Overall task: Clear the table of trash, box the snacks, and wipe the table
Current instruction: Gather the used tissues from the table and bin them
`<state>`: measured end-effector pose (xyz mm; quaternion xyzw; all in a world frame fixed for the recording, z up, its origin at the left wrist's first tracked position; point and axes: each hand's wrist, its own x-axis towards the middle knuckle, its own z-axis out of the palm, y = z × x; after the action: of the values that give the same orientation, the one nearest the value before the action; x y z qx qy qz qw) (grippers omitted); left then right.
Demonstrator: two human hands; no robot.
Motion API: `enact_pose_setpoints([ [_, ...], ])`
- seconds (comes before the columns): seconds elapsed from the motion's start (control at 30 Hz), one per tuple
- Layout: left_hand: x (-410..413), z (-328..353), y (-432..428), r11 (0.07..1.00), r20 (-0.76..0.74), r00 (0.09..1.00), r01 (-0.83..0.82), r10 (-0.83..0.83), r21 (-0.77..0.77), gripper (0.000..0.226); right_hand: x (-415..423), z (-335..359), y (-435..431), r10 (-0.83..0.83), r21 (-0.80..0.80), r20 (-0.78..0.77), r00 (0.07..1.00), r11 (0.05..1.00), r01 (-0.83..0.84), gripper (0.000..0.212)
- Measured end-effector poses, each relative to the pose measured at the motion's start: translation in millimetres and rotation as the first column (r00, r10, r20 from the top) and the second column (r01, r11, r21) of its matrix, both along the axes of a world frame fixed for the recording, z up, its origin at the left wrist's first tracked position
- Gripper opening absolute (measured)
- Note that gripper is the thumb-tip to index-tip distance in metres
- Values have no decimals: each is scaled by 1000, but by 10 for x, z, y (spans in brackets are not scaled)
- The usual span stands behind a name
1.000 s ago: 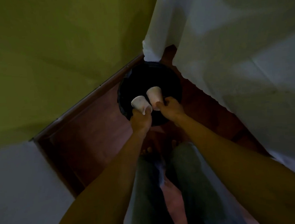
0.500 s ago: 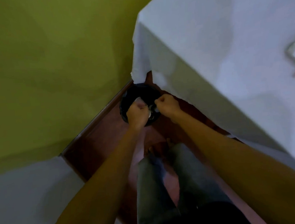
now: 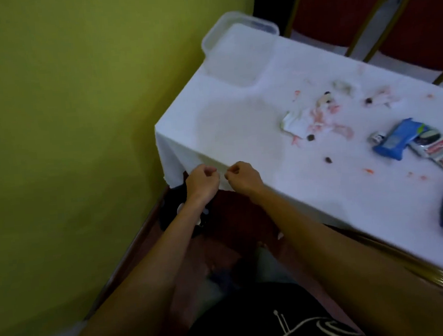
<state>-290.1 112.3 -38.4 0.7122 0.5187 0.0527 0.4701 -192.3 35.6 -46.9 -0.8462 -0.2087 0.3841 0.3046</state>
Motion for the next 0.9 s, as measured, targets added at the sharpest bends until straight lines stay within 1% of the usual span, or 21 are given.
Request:
enact_pose_setpoints([
  [0.13, 364, 162, -161, 990, 33, 990, 139, -140, 23, 27, 378, 168, -296, -110, 37, 17, 994, 993, 110, 23],
  [0.27, 830, 240, -351, 965, 15, 966, 257, -258, 54, 27, 832, 267, -610, -199, 59, 43, 979, 979, 196, 17],
  [0.37, 1204, 296, -501, 943, 10, 943, 332, -332, 36, 28, 1146, 348, -853, -264, 58, 75, 961, 964, 261, 24],
  [0.4, 1337, 309, -551, 933, 3, 933, 359, -359, 32, 28, 1251, 362, -932, -271, 57, 101, 957, 962, 266, 23],
  [0.5, 1680, 361, -675, 906, -20, 907, 421, -421, 39, 27, 1539, 379, -1133, -241, 32, 170, 956, 971, 239, 13],
  [0.63, 2066, 408, -817, 883, -29, 884, 467, -466, 45, 26, 1899, 344, -1355, -215, -4, 212, 953, 975, 221, 19],
  [0.77, 2271, 396, -941, 877, -33, 879, 477, -475, 65, 24, 2129, 253, -1505, -134, -65, 253, 958, 986, 155, 23],
  [0.9, 2423, 347, -982, 885, -42, 885, 464, -463, 31, 24, 2271, 205, -1589, -84, -88, 271, 959, 990, 111, 26],
])
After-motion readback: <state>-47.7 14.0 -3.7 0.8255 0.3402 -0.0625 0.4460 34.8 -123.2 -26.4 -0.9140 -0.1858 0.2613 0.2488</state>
